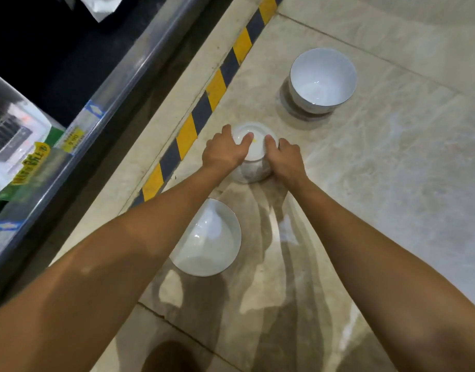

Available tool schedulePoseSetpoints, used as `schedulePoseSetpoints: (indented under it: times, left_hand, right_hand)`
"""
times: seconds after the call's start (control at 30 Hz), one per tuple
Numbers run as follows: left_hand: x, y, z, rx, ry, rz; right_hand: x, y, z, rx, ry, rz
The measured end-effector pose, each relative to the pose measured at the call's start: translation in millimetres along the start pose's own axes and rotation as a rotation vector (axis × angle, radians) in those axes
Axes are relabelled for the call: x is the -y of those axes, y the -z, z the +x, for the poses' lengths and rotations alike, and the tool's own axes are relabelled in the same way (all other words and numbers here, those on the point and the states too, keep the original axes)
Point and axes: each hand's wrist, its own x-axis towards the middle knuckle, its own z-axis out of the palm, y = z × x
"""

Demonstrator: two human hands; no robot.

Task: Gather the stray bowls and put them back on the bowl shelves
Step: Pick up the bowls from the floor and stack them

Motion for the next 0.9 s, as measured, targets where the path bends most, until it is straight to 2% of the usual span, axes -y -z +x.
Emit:
schedulePoseSetpoints:
  times: [0.23,0.47,0.57,0.77,0.9]
  left_hand:
    - [-15,12,-29,-0.081,0.015,-0.273]
    - [-36,22,-67,-0.118,-0.184,-0.266]
    - [-41,23,-78,-0.15,-0.239,-0.301]
    - [-46,30,-94,-0.178,-0.174,-0.434]
    - [-58,35,-99,-0.158,0.023,-0.647]
  right_hand:
    - [19,20,-16,0.025,-0.036,0.254]
    - [32,43,-39,0.097,-0.273,0.612]
    - [32,47,-47,0.145,-0.308,0.674]
    - [31,57,-50,0.112,-0.23,0.679]
    - [32,60,-56,0.071,-0.18,0.646]
